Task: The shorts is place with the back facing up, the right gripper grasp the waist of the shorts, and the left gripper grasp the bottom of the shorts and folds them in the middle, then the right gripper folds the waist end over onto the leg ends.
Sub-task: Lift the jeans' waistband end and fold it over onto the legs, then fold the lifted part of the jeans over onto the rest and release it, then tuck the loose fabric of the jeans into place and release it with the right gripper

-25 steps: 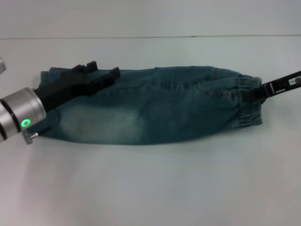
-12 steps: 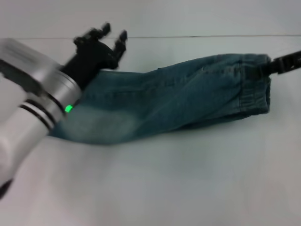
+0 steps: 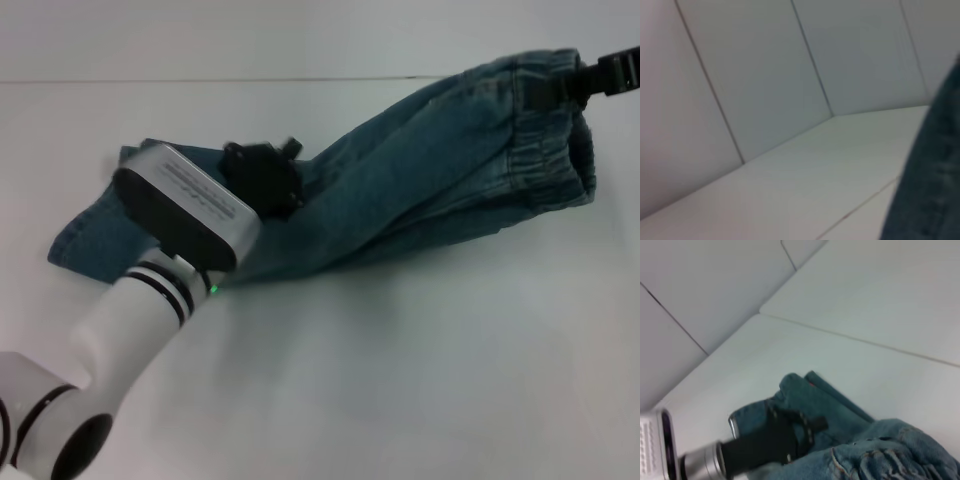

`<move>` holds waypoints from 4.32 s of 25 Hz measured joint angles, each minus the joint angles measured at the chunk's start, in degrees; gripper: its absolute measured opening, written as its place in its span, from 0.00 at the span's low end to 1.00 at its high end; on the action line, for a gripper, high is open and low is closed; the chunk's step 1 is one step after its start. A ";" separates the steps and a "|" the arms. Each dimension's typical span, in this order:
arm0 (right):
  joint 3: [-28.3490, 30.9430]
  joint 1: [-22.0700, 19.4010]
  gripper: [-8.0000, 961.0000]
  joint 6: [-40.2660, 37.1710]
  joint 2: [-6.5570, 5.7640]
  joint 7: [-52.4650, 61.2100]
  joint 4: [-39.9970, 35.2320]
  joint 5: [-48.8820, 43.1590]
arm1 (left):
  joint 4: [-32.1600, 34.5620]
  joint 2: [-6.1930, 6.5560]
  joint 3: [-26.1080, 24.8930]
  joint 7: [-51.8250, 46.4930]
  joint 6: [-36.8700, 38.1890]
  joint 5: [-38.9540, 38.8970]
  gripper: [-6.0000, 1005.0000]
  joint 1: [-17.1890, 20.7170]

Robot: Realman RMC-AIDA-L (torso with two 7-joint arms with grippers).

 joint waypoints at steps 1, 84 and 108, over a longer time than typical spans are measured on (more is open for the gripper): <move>0.01 0.14 0.14 -0.17 -0.07 0.27 -0.47 0.20 | -0.56 0.00 -0.01 -0.05 -0.15 0.59 0.13 -0.12; -28.28 23.93 0.26 18.59 10.11 -20.94 31.21 -3.04 | 4.45 0.17 -40.35 -27.41 27.25 36.17 0.78 29.81; -24.52 14.23 0.99 -5.91 8.98 -17.47 12.28 -0.91 | 4.77 0.42 -45.14 -28.19 27.28 36.18 0.77 29.57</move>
